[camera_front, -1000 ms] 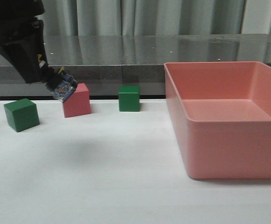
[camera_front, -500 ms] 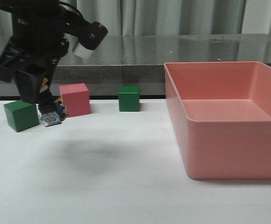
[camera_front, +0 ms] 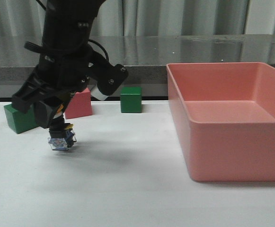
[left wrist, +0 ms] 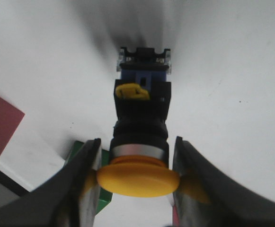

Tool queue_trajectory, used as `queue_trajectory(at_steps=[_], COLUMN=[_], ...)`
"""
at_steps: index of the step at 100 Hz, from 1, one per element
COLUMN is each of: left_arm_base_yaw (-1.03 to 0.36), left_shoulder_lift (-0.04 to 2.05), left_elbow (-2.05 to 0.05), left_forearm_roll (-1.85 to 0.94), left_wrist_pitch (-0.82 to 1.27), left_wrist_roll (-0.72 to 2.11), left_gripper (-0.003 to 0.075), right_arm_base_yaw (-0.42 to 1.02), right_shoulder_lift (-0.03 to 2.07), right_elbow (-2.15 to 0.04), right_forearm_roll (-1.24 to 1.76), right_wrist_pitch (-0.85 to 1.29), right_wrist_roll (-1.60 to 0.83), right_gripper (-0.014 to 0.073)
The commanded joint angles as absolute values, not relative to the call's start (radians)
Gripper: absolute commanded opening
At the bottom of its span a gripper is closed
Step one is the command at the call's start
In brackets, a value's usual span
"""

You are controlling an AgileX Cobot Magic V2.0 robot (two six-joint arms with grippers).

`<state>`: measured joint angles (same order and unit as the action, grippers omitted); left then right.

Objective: Place and stand button with both arms
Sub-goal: 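Rotate the button cap-up and lower it onto the table, then open the left gripper and raise it off the upright button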

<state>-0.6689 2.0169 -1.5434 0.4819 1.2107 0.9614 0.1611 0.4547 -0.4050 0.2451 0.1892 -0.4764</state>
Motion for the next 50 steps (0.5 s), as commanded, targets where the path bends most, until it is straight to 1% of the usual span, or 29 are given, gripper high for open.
queue_trajectory(at_steps=[1,50], left_arm_base_yaw=[-0.683,-0.685], left_shoulder_lift=[1.972,1.973], left_elbow=[-1.571,-1.571], left_forearm_roll=[0.515,0.447], left_wrist_pitch=[1.266,1.226], left_wrist_roll=[0.97,0.983], left_gripper=[-0.0018,-0.0018], right_arm_base_yaw=[0.156,0.156], right_shoulder_lift=[0.455,0.455], right_elbow=[-0.433,-0.433], right_forearm_roll=[0.251,0.251], right_wrist_pitch=[0.117,0.117], right_wrist_roll=[-0.477,-0.477], right_gripper=[-0.0109,-0.0109])
